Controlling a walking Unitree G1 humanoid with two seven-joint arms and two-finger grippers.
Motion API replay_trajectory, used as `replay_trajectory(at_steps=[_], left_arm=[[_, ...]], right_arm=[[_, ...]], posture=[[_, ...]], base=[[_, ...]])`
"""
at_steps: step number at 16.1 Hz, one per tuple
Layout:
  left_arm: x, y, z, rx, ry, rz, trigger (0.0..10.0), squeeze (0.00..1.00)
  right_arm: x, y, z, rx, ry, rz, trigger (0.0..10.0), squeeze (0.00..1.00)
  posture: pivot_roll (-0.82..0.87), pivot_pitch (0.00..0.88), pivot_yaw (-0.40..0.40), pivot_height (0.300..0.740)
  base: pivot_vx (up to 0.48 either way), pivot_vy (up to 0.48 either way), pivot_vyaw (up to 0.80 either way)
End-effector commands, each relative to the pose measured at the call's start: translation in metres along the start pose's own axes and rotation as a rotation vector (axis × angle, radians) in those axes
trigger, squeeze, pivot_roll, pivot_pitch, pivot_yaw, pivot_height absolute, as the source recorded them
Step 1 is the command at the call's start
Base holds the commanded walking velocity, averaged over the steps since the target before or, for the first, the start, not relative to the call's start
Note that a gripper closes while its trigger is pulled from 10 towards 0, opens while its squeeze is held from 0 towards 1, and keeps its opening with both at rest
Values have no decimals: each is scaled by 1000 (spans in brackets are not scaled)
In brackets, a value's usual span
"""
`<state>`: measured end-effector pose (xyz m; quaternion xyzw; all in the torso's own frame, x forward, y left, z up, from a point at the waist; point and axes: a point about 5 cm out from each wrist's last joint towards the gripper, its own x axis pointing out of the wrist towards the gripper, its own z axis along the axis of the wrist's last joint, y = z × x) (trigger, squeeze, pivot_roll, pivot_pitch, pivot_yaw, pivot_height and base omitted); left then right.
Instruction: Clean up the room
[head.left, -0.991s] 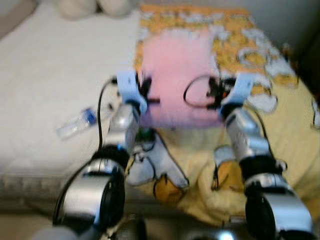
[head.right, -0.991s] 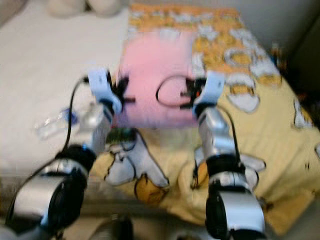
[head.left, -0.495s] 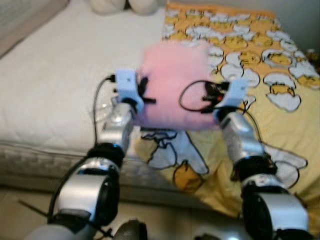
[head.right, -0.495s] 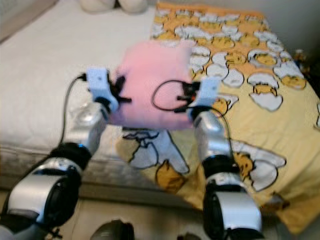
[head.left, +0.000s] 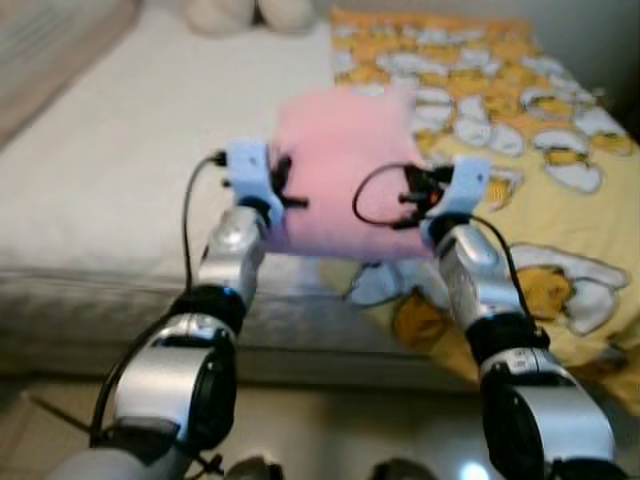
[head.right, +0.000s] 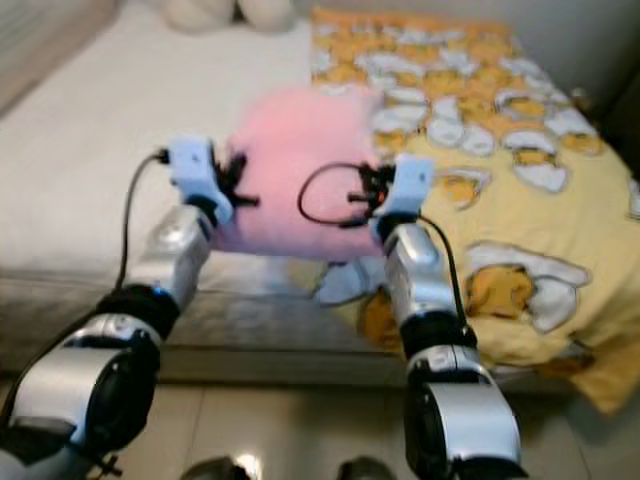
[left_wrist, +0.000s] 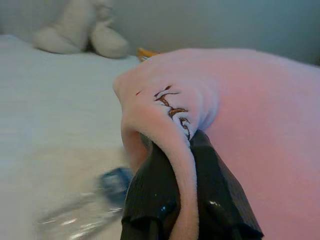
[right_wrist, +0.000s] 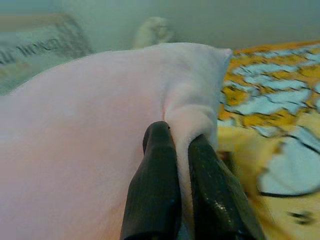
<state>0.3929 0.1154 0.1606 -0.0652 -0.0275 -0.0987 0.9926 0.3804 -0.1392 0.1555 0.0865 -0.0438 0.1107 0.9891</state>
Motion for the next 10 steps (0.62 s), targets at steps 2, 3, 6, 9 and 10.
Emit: replay_trajectory(at_steps=[2,3,6,9,10], left_arm=[[3,-7,7,-12,-33,-4,0,0],[3,-7,6,-12,-32,-4,0,0],[1,-1,2,-15,-4,21,0,0],[2,-2,3,-15,-5,20,0,0],[3,-2,3,-15,-6,20,0,0]], right_arm=[[-2,-13,6,-22,-32,-35,0,0],[-2,-12,6,-23,-32,-34,0,0],[-2,-11,3,-25,-18,-28,0,0],[-1,-10,3,-27,-18,-23,0,0],[-1,-11,3,-28,-19,-22,0,0]], posture=[[-24,0,-8,740],[-24,0,-8,740],[-20,0,-9,740],[-20,0,-8,740],[-22,0,-9,740]], base=[[0,478,0],[0,476,0],[0,480,0],[0,479,0],[0,480,0]])
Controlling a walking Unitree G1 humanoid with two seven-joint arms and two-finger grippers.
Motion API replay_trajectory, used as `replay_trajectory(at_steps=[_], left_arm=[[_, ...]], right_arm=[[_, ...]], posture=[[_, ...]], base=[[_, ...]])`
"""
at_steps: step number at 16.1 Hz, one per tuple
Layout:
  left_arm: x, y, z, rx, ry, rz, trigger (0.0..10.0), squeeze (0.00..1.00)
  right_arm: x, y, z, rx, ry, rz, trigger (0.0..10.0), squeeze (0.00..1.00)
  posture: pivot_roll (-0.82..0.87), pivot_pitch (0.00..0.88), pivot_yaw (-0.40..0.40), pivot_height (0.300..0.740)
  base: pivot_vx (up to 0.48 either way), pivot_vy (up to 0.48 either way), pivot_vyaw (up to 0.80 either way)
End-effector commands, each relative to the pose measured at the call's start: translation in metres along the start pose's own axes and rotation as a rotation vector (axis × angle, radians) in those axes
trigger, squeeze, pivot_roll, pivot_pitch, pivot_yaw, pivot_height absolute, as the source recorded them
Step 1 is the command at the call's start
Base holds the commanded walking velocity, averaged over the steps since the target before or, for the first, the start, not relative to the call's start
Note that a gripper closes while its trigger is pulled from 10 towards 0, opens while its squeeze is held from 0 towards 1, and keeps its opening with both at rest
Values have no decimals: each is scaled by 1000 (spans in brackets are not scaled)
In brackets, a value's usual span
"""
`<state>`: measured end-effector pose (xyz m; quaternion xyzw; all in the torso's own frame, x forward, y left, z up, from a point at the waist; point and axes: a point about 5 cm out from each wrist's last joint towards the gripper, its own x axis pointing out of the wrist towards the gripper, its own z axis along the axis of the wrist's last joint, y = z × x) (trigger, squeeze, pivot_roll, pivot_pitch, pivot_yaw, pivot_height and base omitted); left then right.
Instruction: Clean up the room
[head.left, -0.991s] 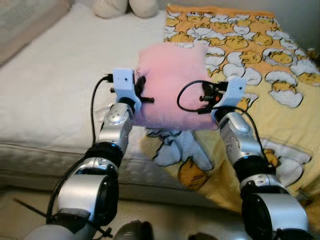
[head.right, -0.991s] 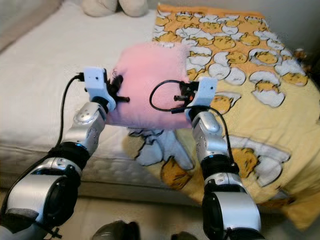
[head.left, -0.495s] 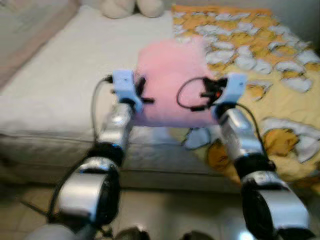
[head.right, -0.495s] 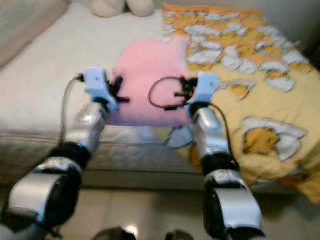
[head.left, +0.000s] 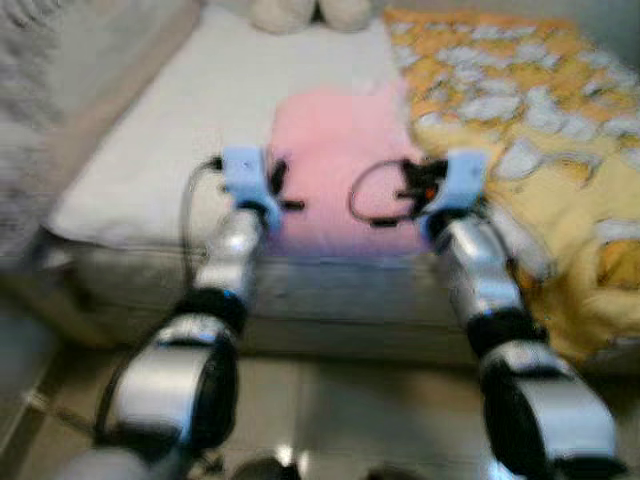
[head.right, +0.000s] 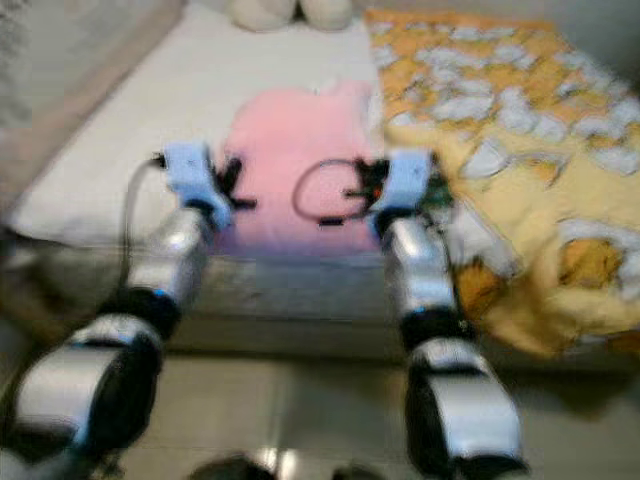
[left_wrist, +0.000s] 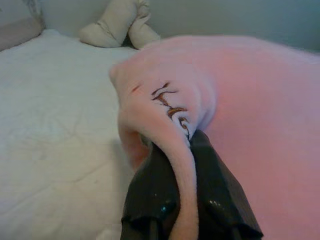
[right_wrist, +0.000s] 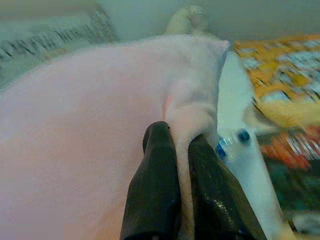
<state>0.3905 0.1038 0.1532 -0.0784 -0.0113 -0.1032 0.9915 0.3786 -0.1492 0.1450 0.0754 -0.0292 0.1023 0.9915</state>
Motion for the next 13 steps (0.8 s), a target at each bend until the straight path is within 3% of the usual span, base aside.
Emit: replay_trajectory(at_steps=[1,6,11,13], left_arm=[[3,8,12,14,-36,25,0,0],[2,7,10,34,-27,22,0,0],[1,6,8,70,-21,19,0,0],[1,8,9,86,-24,34,0,0]], right_arm=[[3,0,12,-9,-50,-4,0,0],[3,0,10,-12,-44,2,0,0],[3,2,8,-11,-37,9,0,0],[4,3,7,-27,-28,13,0,0]], posture=[[-23,0,-10,740],[-18,0,-16,740],[-11,0,-21,740],[-8,0,-23,740]], base=[[0,476,0],[0,478,0],[0,0,0],[480,0,653]])
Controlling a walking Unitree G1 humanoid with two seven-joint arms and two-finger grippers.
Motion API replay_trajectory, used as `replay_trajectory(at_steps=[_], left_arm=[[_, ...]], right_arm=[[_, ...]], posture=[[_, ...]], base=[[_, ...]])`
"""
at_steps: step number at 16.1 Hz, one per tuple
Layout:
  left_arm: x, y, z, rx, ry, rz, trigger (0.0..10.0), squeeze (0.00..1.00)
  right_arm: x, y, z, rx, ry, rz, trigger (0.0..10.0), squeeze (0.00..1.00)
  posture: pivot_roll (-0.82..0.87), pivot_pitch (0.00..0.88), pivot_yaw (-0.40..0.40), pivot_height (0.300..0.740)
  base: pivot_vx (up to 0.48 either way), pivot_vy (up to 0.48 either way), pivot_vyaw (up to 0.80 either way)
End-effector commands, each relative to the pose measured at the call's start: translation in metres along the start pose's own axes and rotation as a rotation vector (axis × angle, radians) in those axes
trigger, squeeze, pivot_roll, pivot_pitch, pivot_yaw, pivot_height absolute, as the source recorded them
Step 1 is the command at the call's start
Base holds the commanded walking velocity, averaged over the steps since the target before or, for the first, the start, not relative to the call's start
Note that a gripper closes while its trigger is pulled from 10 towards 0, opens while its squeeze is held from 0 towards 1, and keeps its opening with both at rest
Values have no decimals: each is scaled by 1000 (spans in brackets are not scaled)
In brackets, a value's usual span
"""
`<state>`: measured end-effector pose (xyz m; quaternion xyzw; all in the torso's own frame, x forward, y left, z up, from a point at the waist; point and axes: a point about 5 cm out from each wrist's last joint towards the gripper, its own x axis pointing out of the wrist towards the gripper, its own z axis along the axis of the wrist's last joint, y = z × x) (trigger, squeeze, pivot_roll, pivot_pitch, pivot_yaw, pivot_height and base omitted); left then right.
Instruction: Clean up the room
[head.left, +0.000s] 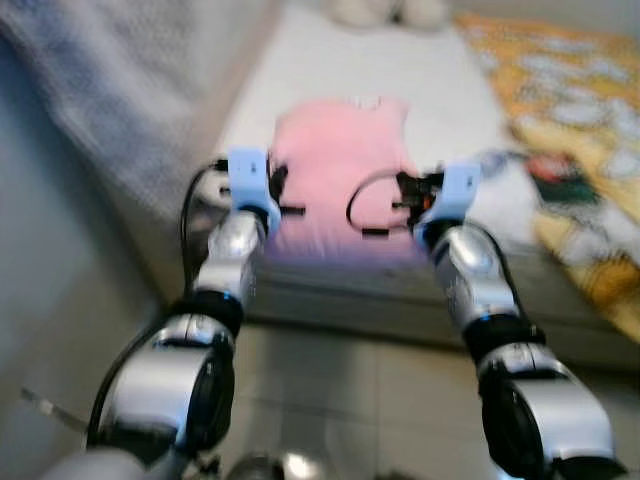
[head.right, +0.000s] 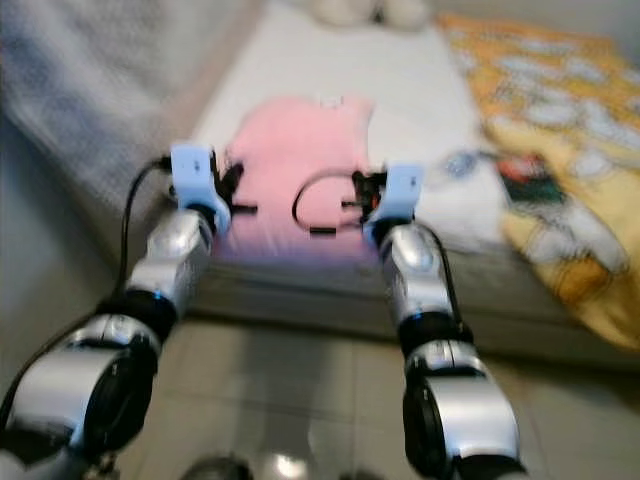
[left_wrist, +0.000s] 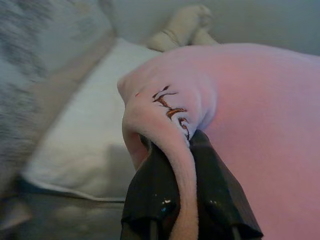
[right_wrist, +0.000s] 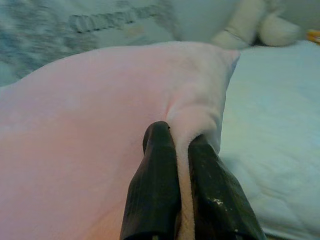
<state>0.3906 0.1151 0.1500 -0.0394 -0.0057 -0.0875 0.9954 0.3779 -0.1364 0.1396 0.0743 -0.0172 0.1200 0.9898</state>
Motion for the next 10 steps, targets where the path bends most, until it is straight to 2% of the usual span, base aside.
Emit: replay_trajectory(at_steps=[1,10], left_arm=[[3,-1,10,10,-39,7,0,0],[4,0,12,14,-39,9,0,0]], right_arm=[[1,-10,13,-10,-56,-35,0,0],[0,-12,12,-13,-53,-43,0,0]], posture=[[-9,0,-21,740],[-11,0,-17,740]], base=[[480,0,0],[480,0,0]])
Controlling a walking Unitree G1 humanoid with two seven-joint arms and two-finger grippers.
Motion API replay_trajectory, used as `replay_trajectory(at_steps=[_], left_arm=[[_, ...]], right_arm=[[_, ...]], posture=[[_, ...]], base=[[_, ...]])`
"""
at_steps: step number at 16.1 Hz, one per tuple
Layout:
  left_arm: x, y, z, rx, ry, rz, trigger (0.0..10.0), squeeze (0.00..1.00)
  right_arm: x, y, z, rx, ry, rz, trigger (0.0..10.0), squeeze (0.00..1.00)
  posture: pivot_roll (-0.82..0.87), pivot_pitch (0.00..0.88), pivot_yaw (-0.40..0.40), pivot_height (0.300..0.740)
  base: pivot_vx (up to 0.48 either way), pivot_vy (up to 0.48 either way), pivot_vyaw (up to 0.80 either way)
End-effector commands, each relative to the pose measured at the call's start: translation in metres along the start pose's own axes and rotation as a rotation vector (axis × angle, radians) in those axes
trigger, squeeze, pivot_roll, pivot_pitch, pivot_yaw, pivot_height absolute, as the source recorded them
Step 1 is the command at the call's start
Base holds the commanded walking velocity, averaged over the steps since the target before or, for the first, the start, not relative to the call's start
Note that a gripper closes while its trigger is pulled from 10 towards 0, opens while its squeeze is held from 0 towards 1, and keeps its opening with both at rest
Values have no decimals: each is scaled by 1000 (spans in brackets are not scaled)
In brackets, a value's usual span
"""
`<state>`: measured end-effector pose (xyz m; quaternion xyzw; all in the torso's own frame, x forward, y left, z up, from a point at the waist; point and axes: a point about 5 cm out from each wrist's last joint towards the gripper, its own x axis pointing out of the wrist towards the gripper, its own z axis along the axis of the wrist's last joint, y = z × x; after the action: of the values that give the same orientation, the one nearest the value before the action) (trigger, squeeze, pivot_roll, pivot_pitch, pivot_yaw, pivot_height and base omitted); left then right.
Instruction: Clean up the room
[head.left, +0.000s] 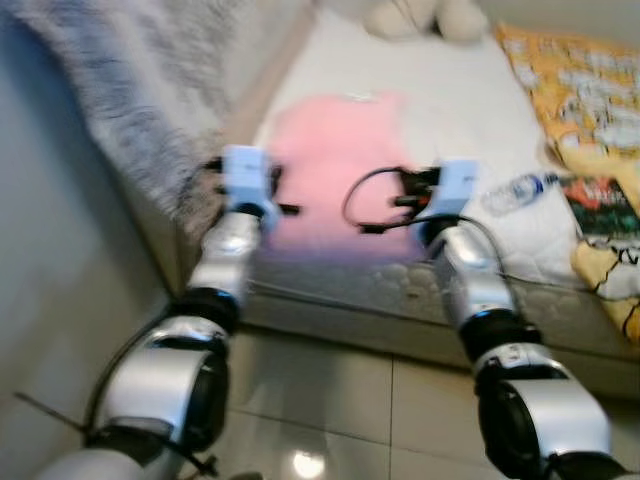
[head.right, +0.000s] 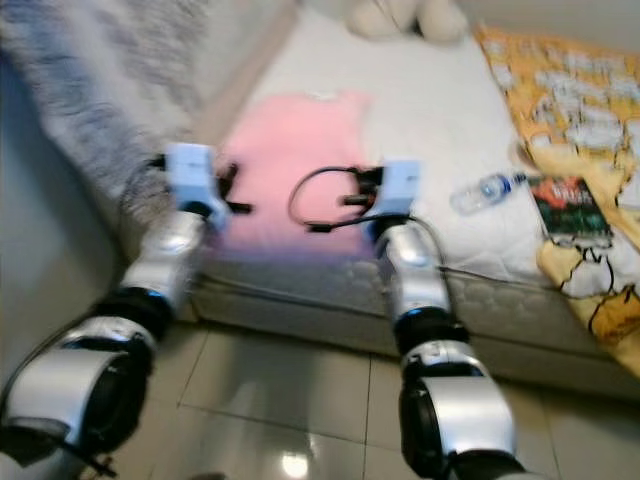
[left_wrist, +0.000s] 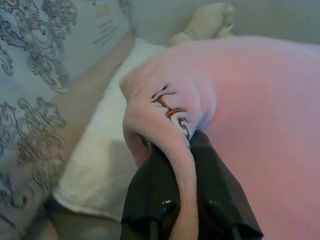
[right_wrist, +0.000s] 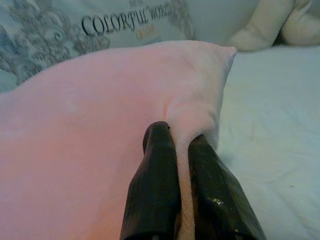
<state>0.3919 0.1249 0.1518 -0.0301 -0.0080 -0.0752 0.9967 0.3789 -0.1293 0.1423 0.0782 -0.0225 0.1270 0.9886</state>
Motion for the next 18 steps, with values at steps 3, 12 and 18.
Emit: replay_trajectory(at_steps=[3,12,18], left_arm=[[5,-8,11,-4,-35,-9,0,0],[6,-6,13,-3,-36,-2,0,0],[9,-3,18,0,-37,4,0,0]], right_arm=[[-3,-18,10,-19,-41,-57,0,0],[-4,-17,7,-19,-35,-46,0,0],[-5,-19,7,-26,-35,-45,0,0]], posture=[[-12,0,-16,740],[-15,0,-18,740],[-21,0,-21,740]], base=[[480,0,0],[449,0,0],[426,0,0]])
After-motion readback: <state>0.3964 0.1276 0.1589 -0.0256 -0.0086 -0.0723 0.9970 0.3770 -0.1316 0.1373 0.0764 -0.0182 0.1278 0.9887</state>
